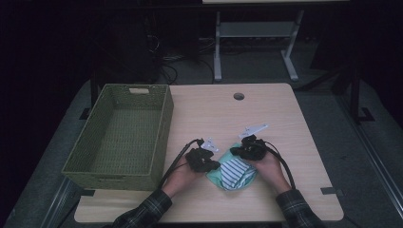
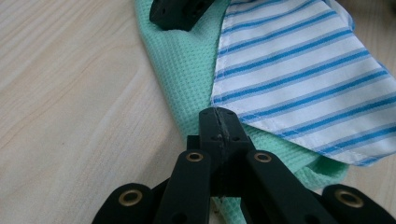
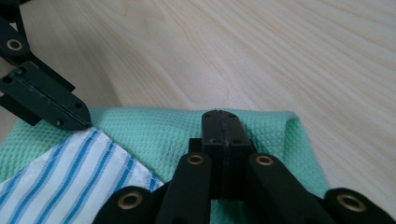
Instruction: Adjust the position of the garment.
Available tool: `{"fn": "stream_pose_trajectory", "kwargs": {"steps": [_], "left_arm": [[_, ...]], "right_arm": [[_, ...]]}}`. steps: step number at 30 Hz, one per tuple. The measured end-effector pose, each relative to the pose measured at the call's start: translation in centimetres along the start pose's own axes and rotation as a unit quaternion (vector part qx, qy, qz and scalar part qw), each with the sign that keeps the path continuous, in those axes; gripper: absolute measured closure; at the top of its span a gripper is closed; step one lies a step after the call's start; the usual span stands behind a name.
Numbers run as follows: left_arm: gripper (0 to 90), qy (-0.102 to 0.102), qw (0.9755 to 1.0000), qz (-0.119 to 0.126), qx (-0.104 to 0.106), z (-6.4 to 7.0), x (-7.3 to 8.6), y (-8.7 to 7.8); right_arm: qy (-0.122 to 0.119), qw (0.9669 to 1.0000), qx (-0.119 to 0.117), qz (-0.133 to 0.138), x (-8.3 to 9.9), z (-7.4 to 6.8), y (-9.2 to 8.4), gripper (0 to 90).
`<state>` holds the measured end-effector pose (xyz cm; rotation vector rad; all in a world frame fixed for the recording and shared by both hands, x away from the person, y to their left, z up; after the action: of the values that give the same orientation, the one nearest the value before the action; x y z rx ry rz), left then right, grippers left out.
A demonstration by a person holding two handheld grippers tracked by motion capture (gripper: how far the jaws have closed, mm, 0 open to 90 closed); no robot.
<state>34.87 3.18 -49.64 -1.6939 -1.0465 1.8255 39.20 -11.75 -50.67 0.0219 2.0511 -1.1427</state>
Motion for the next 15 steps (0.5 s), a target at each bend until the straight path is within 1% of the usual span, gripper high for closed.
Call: {"fn": "stream_pose_trajectory", "kwargs": {"steps": [1, 2, 3, 5, 6, 7, 8, 9, 12, 13, 15], "left_arm": [[89.1, -0.005, 1.0, 0.006, 0.0, 0.1, -0.1, -0.3], [88.7, -0.001, 1.0, 0.006, 0.002, 0.1, -0.1, -0.7], [88.7, -0.008, 0.9998, 0.015, 0.002, 0.3, -0.2, -1.0], [88.7, -0.012, 0.9995, 0.027, 0.006, 0.6, -0.3, -1.8], [88.7, -0.008, 0.9995, 0.028, 0.008, 0.8, -0.3, -2.2], [88.7, -0.011, 0.9994, 0.033, 0.008, 1.1, -0.2, -2.5], [88.7, -0.008, 0.9994, 0.033, 0.009, 1.4, -0.1, -2.8], [88.7, -0.012, 0.9991, 0.038, 0.012, 1.8, 0.0, -2.9], [88.7, -0.007, 0.9993, 0.028, 0.022, 2.7, 0.6, -3.0], [88.7, -0.009, 0.9993, 0.027, 0.023, 2.9, 0.8, -2.8], [88.7, -0.008, 0.9994, 0.014, 0.029, 3.2, 1.2, -2.3]], "right_arm": [[-0.004, 1.0, -0.001, 0.005, -0.1, 0.1, -0.2, 89.8], [-0.003, 1.0, 0.0, 0.009, -0.2, 0.2, -0.6, 89.8], [0.001, 0.9999, 0.002, 0.013, -0.3, 0.3, -1.1, 89.8], [0.004, 0.9996, 0.005, 0.029, -0.7, 0.9, -2.0, 89.8], [0.006, 0.9996, 0.006, 0.028, -0.8, 1.2, -2.3, 89.8], [0.005, 0.9995, 0.011, 0.029, -0.9, 1.6, -2.5, 89.8], [0.01, 0.9994, 0.015, 0.029, -1.0, 2.0, -2.6, 89.8], [0.013, 0.9994, 0.014, 0.027, -1.1, 2.4, -2.7, 89.8], [0.018, 0.9993, 0.015, 0.029, -1.2, 3.1, -2.6, 89.8], [0.017, 0.9994, 0.016, 0.027, -1.1, 3.1, -2.4, 89.8], [0.017, 0.9995, 0.02, 0.019, -1.0, 3.2, -2.0, 89.8]]}}
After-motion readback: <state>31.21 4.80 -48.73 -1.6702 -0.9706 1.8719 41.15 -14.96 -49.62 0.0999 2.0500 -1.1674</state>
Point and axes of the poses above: each handheld gripper's, and its own axes: y roughly forward along the jaws, x roughly out of its underside, z roughly to its right, the point moved 6 cm from there along y, roughly forward along the jaws, and after that the axes turned 14 degrees about y, right-handed, at the moved point
